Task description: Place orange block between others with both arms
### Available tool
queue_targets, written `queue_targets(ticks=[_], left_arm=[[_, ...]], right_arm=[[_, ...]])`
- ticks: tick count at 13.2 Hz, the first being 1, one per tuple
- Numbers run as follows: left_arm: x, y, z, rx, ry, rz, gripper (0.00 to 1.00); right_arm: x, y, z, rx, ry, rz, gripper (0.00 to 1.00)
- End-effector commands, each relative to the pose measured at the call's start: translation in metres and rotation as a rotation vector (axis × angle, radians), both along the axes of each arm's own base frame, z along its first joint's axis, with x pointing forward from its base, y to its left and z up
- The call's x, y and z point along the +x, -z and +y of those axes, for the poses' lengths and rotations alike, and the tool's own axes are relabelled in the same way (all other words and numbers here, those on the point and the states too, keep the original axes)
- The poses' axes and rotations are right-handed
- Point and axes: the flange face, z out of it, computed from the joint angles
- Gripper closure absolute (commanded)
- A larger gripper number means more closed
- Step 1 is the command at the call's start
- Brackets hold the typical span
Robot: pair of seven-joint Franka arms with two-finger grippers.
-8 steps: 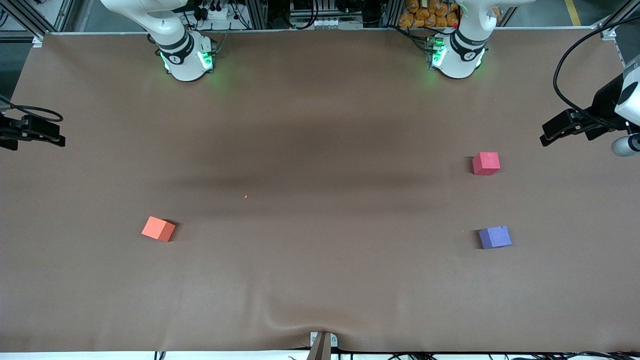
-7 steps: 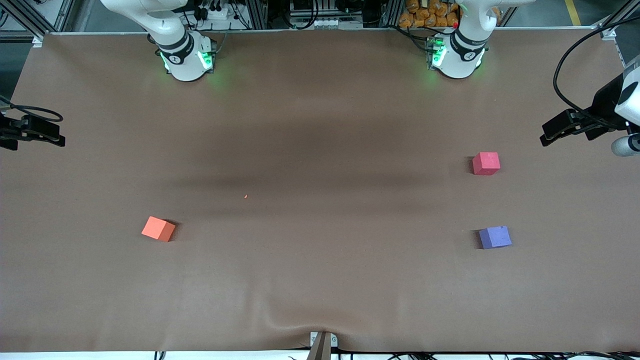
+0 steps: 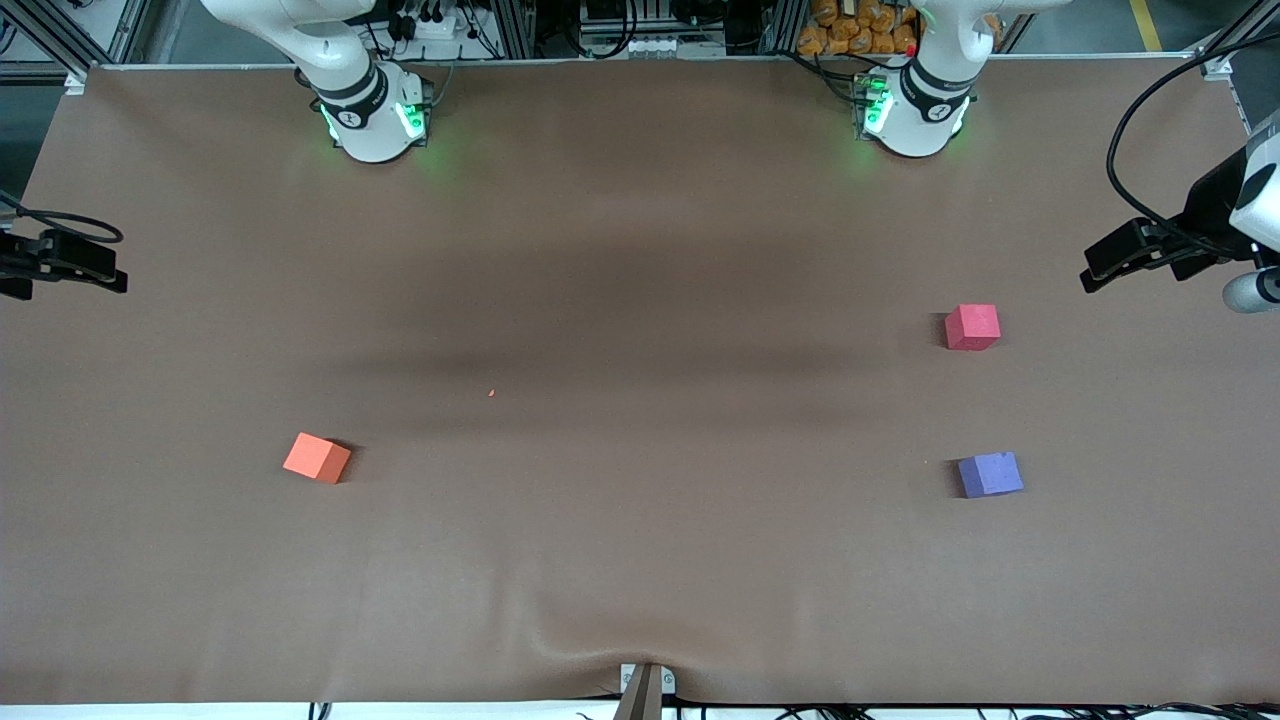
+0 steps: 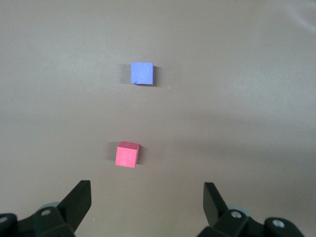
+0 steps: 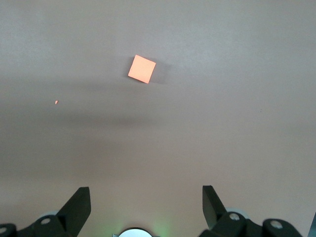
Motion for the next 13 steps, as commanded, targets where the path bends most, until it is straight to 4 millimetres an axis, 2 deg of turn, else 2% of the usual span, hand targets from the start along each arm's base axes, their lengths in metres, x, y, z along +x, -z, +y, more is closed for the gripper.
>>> queue_targets(ticks=[1,3,5,8,9,11,13], left_arm=[[0.0,-0.005,0.003,0.011,0.011,-0.011,0.0],[0.0,-0.005,0.002,0.011,0.013,-0.011,0.0],[0.0,-0.005,0.002,0.009,0.013,-0.011,0.0],[0.0,-0.005,0.002,0.009,0.013,-0.011,0.0],[0.0,-0.005,0.002,0.009,0.013,-0.011,0.0],[0.0,-0.005,0.002,0.009,0.014,-0.011,0.0],[0.0,-0.005,0.002,0.009,0.014,-0.011,0.0]], right_arm=[[0.001,0.004,-0.005,-0.012,0.018,0.005,0.0],[0.026,0.044,0.0,-0.021,0.008,0.016,0.0],[0.052,0.099,0.009,-0.013,0.002,0.046,0.0],[0.083,0.171,0.02,-0.03,-0.016,0.061,0.0],[0.094,0.202,0.022,-0.038,-0.019,0.068,0.0],[0.108,0.25,0.018,-0.05,-0.015,0.078,0.0],[0.117,0.286,0.017,0.004,0.014,0.072,0.0]])
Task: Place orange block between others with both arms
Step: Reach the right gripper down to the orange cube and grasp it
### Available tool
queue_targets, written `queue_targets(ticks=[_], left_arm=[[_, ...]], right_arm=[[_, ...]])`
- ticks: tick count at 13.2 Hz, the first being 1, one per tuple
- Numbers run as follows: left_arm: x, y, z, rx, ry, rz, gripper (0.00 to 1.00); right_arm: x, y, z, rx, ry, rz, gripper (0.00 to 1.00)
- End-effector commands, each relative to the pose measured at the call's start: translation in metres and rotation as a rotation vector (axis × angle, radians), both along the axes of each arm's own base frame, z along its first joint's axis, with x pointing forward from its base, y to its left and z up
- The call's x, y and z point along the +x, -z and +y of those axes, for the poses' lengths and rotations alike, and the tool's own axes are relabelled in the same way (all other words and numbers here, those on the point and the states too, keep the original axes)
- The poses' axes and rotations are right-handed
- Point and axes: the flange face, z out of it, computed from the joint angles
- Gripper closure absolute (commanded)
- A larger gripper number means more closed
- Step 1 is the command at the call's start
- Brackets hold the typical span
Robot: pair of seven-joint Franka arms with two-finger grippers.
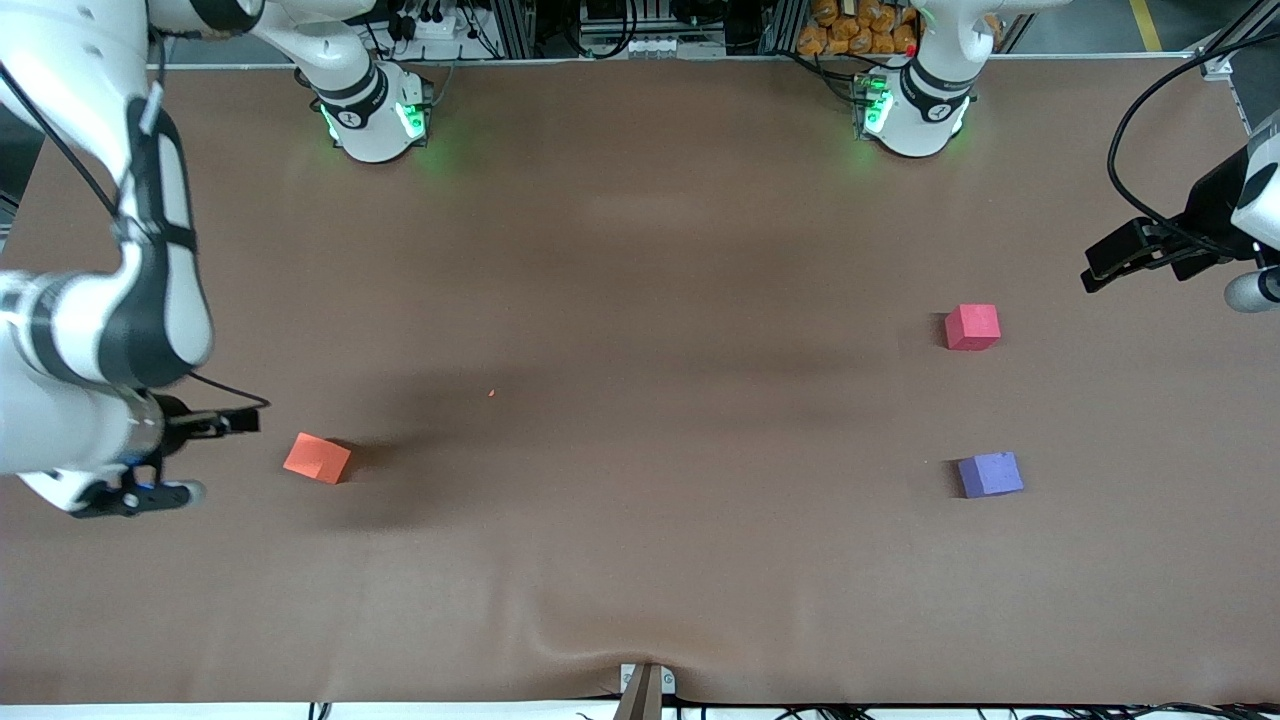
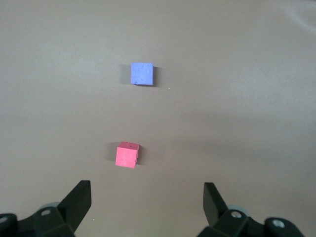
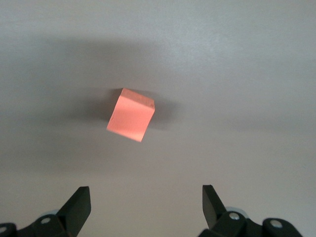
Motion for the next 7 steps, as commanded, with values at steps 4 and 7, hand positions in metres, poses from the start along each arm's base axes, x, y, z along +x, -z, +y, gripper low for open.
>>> queue_targets(ticks=[4,7], left_arm=[[0.0,-0.004,0.002,0.01,0.014,-0.008,0.0],[0.0,-0.003,0.003,0.01,0.012,-0.005,0.0]], right_arm=[[0.013,0.067,-0.007,0.059,0.155,-0.043,0.0],[0.018,0.1,-0.008,0.041,0.205,-0.065,0.0]])
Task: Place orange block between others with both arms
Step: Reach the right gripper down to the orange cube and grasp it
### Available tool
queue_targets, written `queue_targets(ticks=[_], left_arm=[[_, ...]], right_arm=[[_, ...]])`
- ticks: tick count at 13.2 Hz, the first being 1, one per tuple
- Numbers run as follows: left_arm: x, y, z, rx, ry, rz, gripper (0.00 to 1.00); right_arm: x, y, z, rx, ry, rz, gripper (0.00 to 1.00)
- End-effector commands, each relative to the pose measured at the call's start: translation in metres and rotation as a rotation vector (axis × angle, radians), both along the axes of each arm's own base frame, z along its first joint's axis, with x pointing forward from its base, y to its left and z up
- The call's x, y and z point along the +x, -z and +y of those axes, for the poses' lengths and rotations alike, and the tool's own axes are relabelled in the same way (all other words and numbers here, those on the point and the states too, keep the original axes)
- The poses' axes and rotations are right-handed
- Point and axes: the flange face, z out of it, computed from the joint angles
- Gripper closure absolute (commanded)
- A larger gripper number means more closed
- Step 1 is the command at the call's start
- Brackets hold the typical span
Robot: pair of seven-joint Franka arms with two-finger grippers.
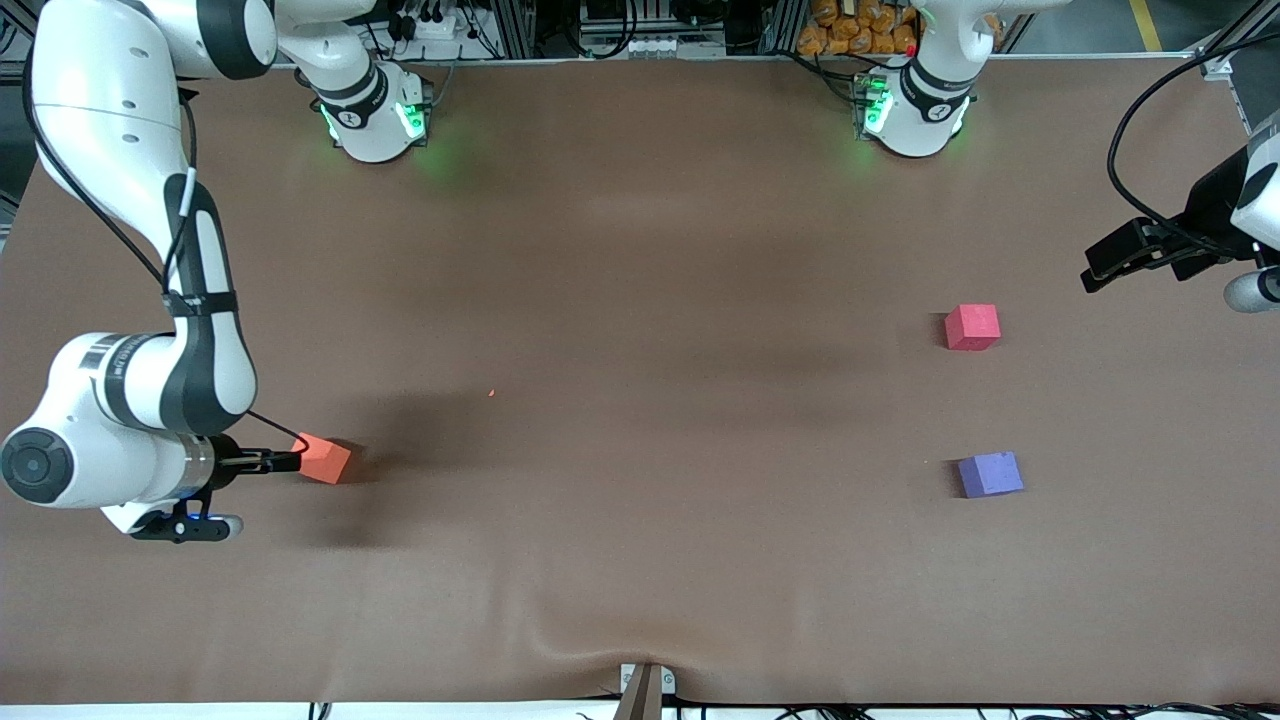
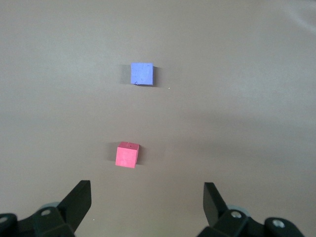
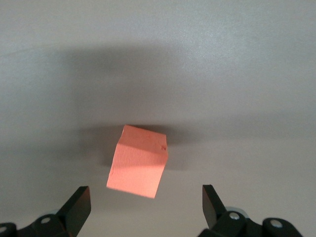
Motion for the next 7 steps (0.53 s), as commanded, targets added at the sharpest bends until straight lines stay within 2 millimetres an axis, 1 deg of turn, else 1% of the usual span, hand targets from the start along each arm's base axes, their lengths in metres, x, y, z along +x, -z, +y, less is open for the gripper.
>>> queue_targets(ticks=[1,4,7], left_arm=[[0.0,-0.003,0.002,0.01,0.014,-0.005,0.0],[0.0,-0.003,0.003,0.01,0.012,-0.005,0.0],[0.0,-0.003,0.006,0.011,0.006,-0.005,0.0]], right_arm=[[0.003,0.025,-0.002,-0.017,0.111,-0.014,0.0],[0.004,0.048,0.003,-0.039,0.204,-0.011,0.0],[0.002,0.057,0.006,-0.044,0.249,0.008,0.0]])
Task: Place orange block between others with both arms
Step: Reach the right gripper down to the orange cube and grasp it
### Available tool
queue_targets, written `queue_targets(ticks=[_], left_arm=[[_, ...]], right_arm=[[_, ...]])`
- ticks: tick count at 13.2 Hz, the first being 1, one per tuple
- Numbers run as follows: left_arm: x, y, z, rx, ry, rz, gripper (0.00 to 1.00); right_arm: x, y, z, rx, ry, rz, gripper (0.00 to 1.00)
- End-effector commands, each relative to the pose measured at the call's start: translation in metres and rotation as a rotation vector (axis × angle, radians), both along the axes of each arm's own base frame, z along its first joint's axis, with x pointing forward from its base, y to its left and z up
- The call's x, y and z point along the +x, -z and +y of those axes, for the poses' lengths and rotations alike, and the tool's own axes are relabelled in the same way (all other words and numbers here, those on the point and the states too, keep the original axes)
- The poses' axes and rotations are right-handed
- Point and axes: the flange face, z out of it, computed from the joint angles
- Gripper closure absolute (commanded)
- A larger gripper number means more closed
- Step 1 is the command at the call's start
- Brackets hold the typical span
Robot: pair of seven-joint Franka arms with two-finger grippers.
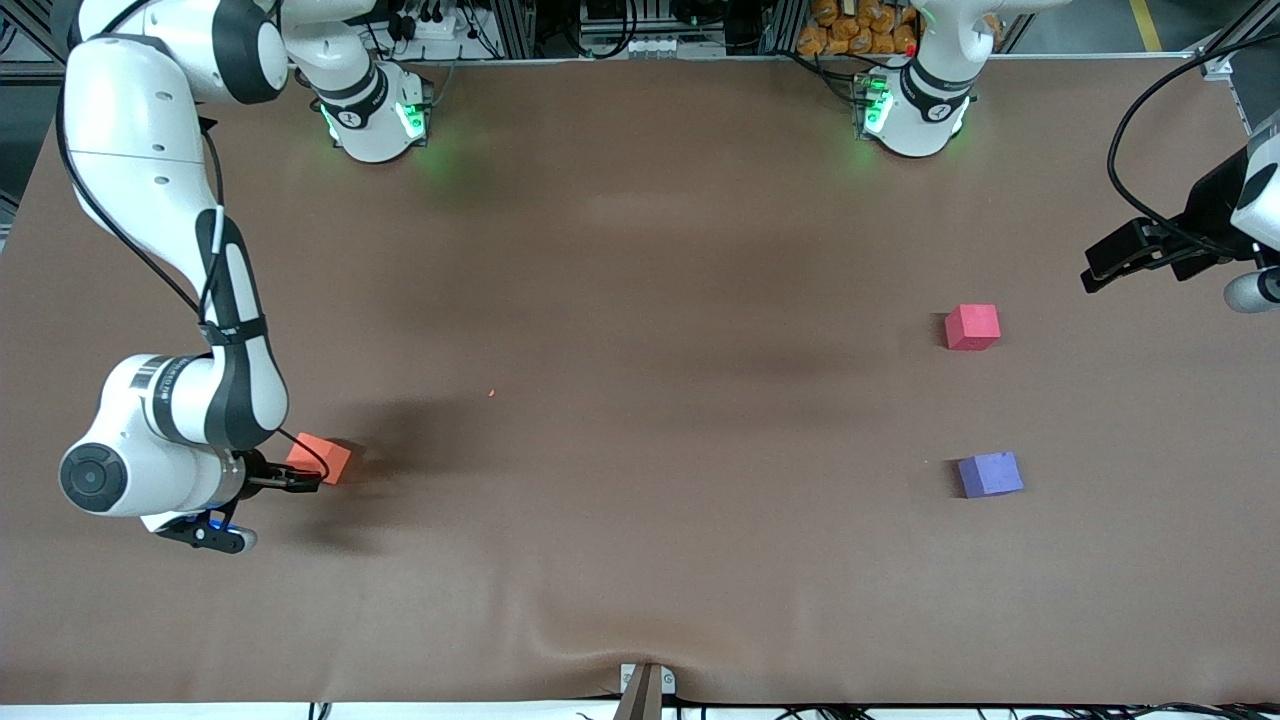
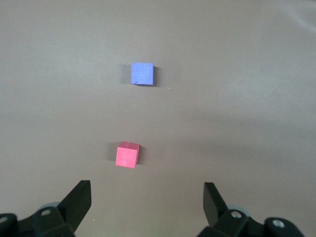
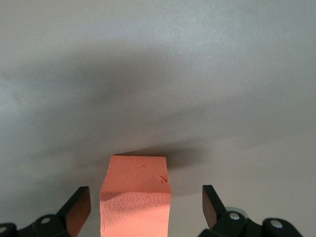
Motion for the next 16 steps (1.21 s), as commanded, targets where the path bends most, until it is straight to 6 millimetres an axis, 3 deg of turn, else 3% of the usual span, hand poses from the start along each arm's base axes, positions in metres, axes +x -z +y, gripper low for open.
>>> queue_targets(ticks=[1,7,11,13,16], left_arm=[[0.0,-0.003,0.005,0.01,0.008,-0.005,0.0],[-0.001,-0.004,0.006,0.01,0.007,-0.007,0.0],[-0.001,-0.004,0.006,0.01,0.007,-0.007,0.0],[-0.001,-0.003,0.006,0.01,0.007,-0.005,0.0],[0.0,-0.003,0.006,0.01,0.007,-0.005,0.0]], right_arm=[[-0.001,0.008,0.004,0.018,0.046,0.007,0.0],[-0.016,0.036,-0.001,0.04,0.072,0.068,0.01],[-0.015,0.035,0.009,0.052,0.067,0.066,0.34],[-0.014,0.034,0.016,0.078,0.063,0.062,0.45],[-0.012,0.03,0.061,0.136,-0.023,0.049,0.45]])
